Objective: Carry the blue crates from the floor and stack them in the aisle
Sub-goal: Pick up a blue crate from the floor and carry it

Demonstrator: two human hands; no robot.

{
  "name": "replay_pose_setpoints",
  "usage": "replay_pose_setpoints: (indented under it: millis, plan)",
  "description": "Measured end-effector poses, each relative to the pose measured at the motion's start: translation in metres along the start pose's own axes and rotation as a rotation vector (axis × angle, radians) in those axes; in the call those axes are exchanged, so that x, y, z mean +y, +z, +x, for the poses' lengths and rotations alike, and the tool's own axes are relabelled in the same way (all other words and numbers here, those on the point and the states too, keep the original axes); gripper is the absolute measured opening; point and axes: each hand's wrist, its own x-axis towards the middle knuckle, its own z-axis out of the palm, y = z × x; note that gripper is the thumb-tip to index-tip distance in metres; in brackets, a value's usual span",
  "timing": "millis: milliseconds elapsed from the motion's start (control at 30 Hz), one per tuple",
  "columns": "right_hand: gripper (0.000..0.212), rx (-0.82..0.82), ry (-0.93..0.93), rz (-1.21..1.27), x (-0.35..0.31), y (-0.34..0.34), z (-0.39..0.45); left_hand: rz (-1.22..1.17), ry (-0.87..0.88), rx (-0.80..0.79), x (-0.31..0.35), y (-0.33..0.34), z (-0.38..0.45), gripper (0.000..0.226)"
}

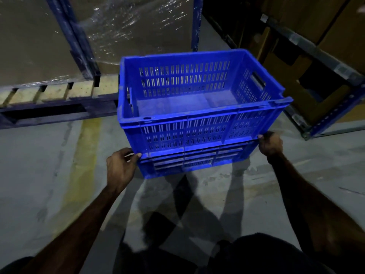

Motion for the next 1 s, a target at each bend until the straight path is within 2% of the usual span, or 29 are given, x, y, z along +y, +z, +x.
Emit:
replay_pose_setpoints:
  millis: [133,200,267,300,400,500,567,633,767,1000]
  plan:
    - [0.053,0.064,0.071,0.084,-0.011,-0.009,-0.029,0.021,-0.049,-0.036,0.004,-0.019,0.007,0.031]
    - [0.044,0.144,0.095,0.198,-0.022,-0.017,-0.043,-0.188,-0.150,0.009,0.011,-0.034,0.013,0.029]
    - [0.042,0.219,0.071,0.311,-0.037,-0.028,-0.053,-0.422,-0.230,0.081,0.026,-0.049,0.022,0.016]
    - [0.047,0.244,0.060,0.367,-0.044,-0.034,-0.056,-0.499,-0.238,0.115,0.037,-0.058,0.027,0.011]
    - [0.065,0.271,0.053,0.459,-0.068,-0.052,-0.051,-0.699,-0.260,0.089,0.080,-0.080,0.045,0.024]
    - [0.076,0.183,0.033,0.462,-0.096,-0.064,-0.048,-0.670,-0.253,-0.037,0.110,-0.083,0.055,0.019]
    - [0.065,0.149,0.007,0.461,-0.104,-0.065,-0.045,-0.598,-0.234,-0.077,0.118,-0.077,0.055,0.025]
    - [0.058,0.134,0.010,0.518,-0.105,-0.062,-0.041,-0.594,-0.229,-0.067,0.117,-0.072,0.054,0.032]
    - [0.065,0.111,0.087,0.702,-0.098,-0.057,-0.030,-0.584,-0.233,-0.039,0.109,-0.063,0.054,0.027]
    - [0.061,0.067,0.140,0.727,-0.099,-0.055,-0.022,-0.663,-0.272,-0.015,0.103,-0.054,0.056,0.019]
